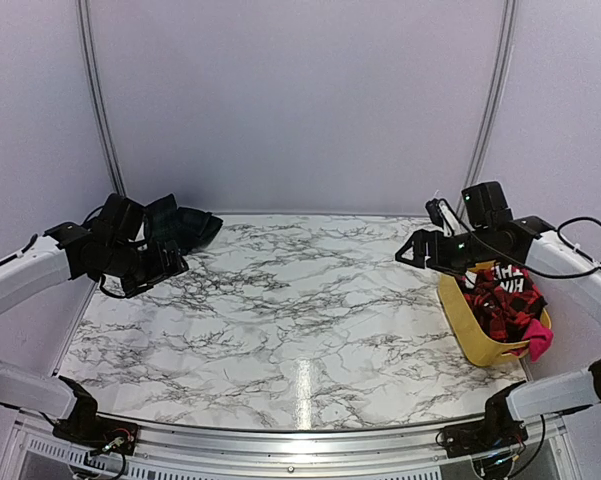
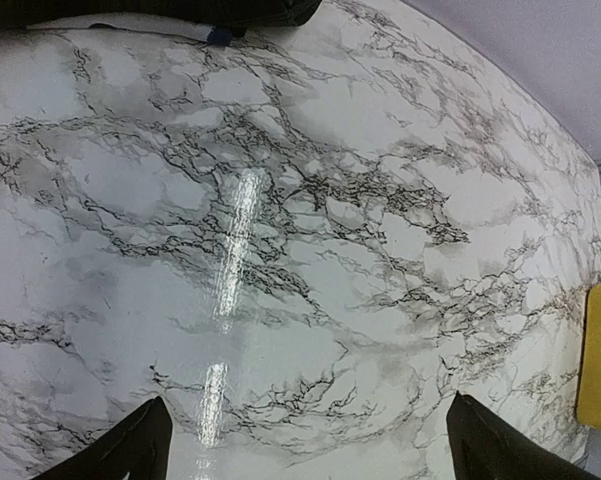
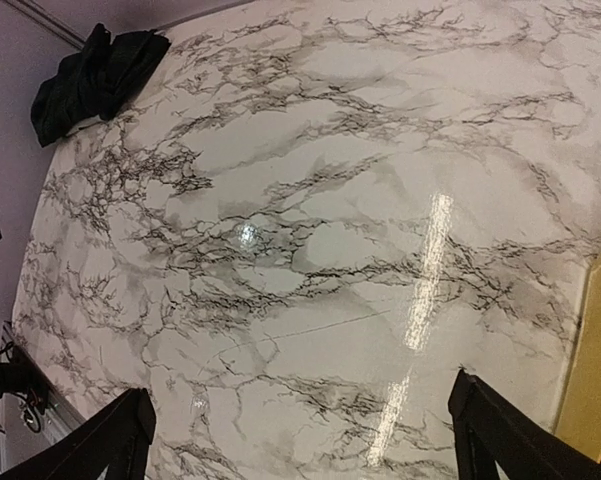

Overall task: Fold and stack the mixed laundry pile
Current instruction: Pick up the crumpled T-shirt from the bin.

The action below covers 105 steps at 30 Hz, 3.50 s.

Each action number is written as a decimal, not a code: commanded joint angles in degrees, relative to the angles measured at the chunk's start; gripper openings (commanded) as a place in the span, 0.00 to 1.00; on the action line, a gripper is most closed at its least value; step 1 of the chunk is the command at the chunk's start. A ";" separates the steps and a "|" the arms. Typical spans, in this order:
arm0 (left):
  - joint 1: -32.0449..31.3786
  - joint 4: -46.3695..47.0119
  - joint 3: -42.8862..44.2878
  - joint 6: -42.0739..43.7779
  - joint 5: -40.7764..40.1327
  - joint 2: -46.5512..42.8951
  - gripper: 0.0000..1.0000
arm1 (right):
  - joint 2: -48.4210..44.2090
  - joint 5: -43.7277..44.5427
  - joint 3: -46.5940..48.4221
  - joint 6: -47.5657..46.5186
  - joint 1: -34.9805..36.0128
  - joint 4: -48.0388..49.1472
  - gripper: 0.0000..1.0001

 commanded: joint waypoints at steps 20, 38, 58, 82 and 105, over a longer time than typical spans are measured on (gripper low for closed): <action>-1.82 -0.03 27.43 5.01 21.76 10.23 0.99 | 2.42 29.14 11.89 -6.77 -27.16 -28.25 0.99; -0.39 91.11 52.51 -67.08 40.28 29.99 0.99 | 12.65 34.10 14.78 -5.36 -28.04 -30.92 0.87; -1.29 98.06 49.12 -77.53 30.76 31.14 0.99 | 15.53 31.89 8.29 -4.10 -28.04 -27.57 0.49; 0.93 48.29 32.66 -32.60 40.56 16.31 0.99 | 22.51 31.69 15.17 -5.79 -27.95 -23.52 0.98; 3.58 29.04 34.26 -20.55 35.56 14.24 0.99 | 15.25 26.25 36.80 -1.75 -29.18 -29.93 0.00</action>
